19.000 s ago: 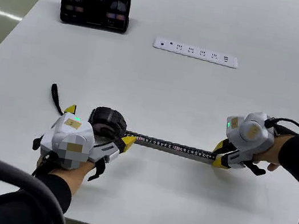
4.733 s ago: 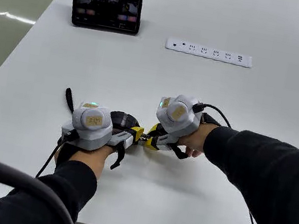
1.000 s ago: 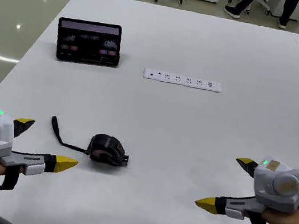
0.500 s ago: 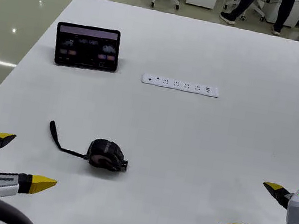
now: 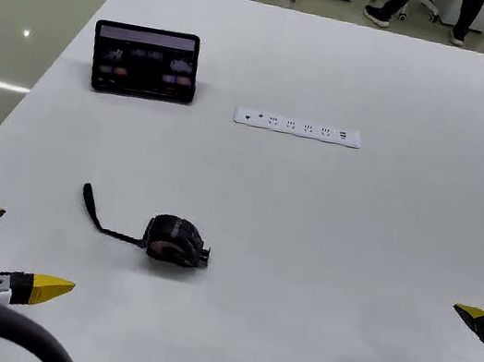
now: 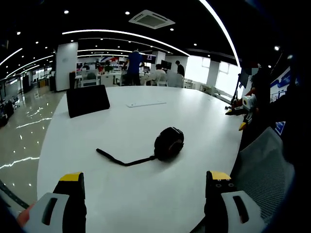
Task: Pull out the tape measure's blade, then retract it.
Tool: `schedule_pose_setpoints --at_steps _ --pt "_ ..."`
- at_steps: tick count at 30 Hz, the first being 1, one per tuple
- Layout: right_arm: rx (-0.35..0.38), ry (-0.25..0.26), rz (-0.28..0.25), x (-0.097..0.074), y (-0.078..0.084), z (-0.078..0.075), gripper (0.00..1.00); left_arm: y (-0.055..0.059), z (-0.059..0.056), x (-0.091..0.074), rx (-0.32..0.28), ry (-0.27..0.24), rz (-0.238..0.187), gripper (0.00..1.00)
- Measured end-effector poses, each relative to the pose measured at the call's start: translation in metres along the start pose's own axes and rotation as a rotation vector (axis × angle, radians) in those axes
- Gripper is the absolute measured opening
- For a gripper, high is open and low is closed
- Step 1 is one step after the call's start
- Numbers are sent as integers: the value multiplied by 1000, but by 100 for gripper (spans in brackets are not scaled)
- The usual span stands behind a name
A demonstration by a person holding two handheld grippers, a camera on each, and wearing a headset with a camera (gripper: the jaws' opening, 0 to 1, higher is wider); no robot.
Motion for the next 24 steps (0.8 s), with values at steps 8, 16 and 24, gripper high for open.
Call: schedule_pose_setpoints --at_steps 8,16,24 --pt "-4 9 3 2 8 -6 100 0 3 9 -4 -5 5 100" --pt "15 12 9 3 15 -5 100 3 9 14 -5 -5 21 100" --pt "19 13 4 3 13 -7 100 0 8 13 -8 2 17 100"
Point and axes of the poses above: the centre of the closed fingertips' face, and the gripper's own axes: x roughly forward along the fingers, z roughly to its left, y roughly out of its underside, the point moved 2 cm from there along -x, roughly backward along the fingers, and after that the axes turned 13 degrees about -y, right-handed, at the moved point
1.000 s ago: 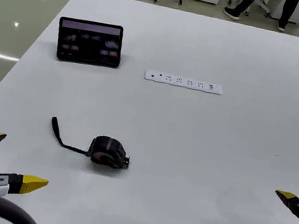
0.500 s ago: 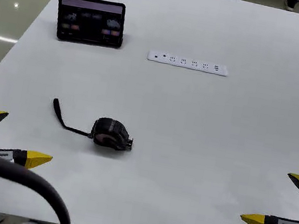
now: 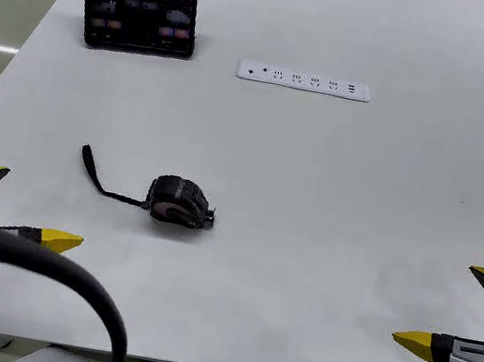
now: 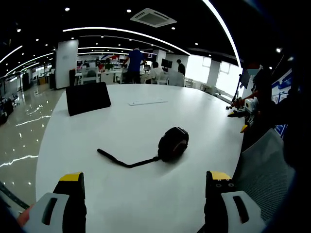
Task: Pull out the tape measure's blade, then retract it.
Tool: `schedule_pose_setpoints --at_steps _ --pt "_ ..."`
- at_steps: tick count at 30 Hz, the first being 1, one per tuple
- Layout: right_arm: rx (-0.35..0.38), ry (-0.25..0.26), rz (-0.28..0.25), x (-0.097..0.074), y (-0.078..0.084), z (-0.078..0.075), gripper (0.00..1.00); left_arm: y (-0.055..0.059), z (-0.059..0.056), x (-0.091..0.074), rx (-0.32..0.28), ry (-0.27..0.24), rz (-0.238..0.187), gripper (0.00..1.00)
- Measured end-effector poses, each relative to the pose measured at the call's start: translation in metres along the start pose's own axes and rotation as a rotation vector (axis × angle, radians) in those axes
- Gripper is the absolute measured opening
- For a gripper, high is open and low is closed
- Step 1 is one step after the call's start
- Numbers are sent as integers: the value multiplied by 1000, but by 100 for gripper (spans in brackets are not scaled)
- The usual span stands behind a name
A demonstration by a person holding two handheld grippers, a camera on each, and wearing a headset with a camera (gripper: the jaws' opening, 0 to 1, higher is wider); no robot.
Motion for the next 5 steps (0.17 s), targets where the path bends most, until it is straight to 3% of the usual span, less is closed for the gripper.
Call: schedule_pose_setpoints --at_steps 5 --pt "-3 -4 1 1 0 0 100 -1 0 0 3 0 -1 100"
Point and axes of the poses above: the centre of the closed fingertips' face, and the gripper's own axes: x roughly forward along the fingers, z roughly to its left, y roughly out of its underside, the point moved 2 cm from there along -x, roughly backward along the fingers, and after that the axes turned 13 degrees about -y, right-handed, at the moved point
